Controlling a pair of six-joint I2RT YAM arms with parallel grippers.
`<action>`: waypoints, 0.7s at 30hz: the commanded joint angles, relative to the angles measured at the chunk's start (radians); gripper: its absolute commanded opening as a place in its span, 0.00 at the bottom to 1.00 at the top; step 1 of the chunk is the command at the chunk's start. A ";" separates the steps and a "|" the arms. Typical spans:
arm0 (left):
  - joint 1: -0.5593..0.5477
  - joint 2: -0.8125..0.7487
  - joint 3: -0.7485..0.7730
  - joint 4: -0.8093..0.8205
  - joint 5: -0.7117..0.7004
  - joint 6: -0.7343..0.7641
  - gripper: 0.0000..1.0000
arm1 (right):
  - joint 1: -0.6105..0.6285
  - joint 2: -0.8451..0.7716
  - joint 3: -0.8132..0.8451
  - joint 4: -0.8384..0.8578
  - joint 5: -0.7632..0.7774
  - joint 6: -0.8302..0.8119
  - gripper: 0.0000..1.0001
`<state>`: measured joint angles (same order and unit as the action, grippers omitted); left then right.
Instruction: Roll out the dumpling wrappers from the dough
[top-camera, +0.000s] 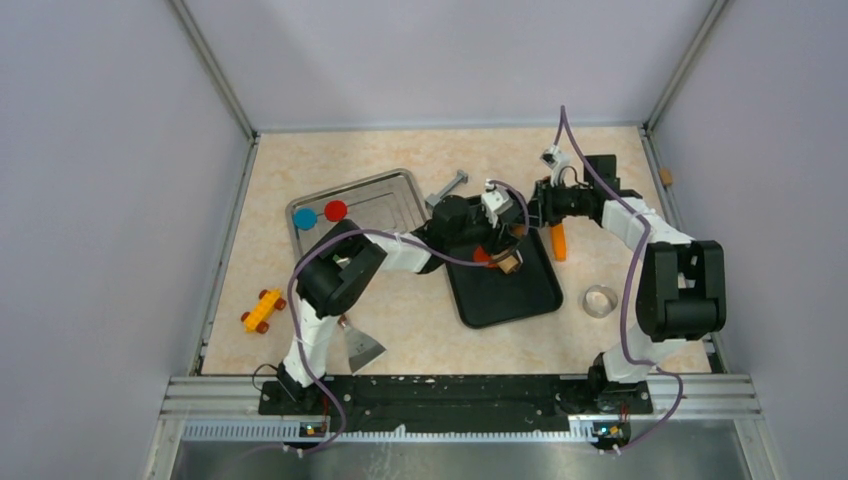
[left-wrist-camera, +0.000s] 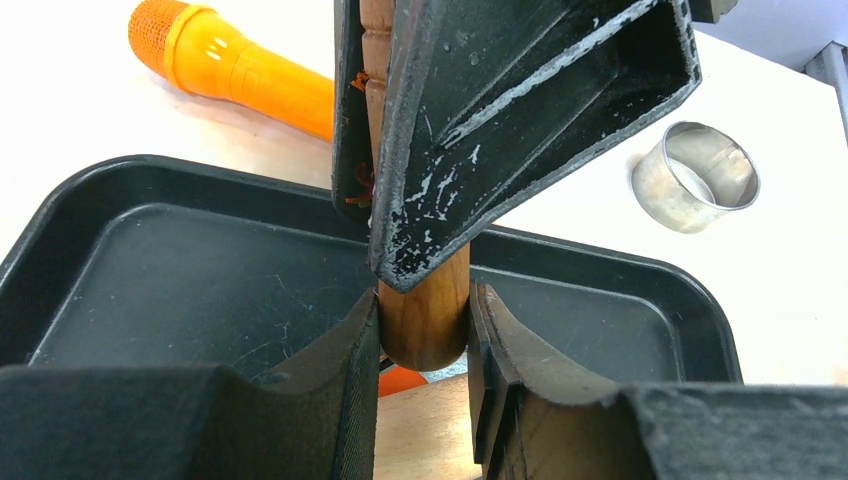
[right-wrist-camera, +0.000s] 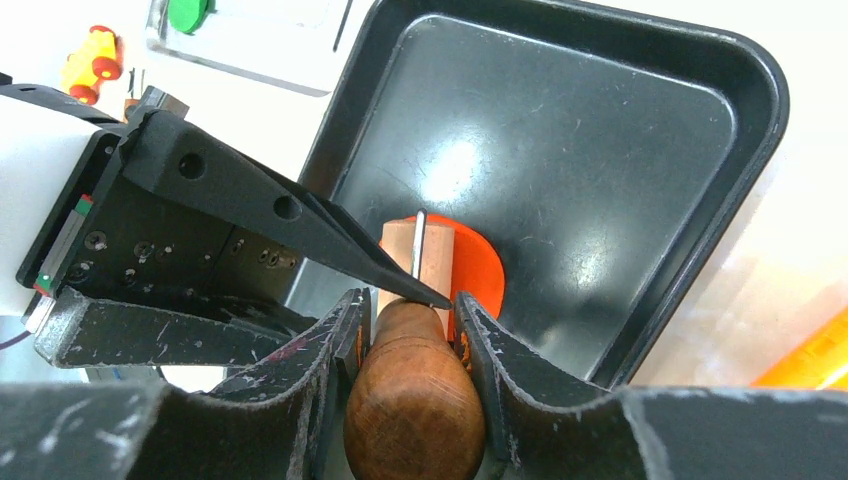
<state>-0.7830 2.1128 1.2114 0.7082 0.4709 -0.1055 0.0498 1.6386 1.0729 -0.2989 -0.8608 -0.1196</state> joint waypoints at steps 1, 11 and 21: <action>0.030 -0.016 -0.071 -0.149 -0.005 -0.002 0.00 | 0.055 0.045 -0.068 -0.092 0.044 -0.066 0.00; 0.031 -0.013 0.041 -0.177 0.026 -0.013 0.00 | 0.058 -0.013 0.068 -0.145 0.191 0.020 0.00; 0.014 0.139 0.077 -0.085 0.011 -0.044 0.00 | 0.057 -0.004 -0.019 -0.122 0.324 -0.006 0.00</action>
<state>-0.7609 2.1471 1.2800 0.6453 0.5674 -0.1337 0.0807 1.6356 1.1191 -0.3794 -0.7086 -0.0364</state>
